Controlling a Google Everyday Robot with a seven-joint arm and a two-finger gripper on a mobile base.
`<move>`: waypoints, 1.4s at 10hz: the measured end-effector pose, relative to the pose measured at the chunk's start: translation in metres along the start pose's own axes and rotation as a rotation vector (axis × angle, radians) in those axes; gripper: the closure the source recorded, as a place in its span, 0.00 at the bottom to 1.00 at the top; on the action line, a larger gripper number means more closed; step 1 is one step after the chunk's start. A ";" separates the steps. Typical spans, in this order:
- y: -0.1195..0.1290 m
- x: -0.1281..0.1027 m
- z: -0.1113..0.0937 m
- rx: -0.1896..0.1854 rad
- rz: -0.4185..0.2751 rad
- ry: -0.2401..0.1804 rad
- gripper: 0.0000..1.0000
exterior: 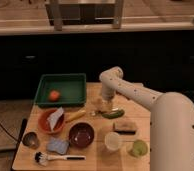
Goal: Place fork in purple bowl
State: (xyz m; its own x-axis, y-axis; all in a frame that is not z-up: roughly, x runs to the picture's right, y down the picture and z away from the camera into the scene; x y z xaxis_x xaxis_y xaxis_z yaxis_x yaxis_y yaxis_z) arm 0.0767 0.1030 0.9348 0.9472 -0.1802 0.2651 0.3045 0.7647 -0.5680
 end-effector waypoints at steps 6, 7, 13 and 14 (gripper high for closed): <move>0.002 0.002 0.017 -0.014 0.003 -0.040 0.54; 0.002 0.002 0.016 -0.016 0.002 -0.041 0.66; 0.003 0.000 0.011 -0.022 -0.002 -0.044 1.00; 0.000 0.000 0.015 -0.021 0.002 -0.052 1.00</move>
State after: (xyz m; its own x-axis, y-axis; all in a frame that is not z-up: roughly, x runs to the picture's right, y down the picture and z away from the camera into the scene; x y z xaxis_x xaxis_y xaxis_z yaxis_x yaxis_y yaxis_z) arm 0.0751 0.1125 0.9467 0.9415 -0.1460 0.3038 0.3052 0.7517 -0.5847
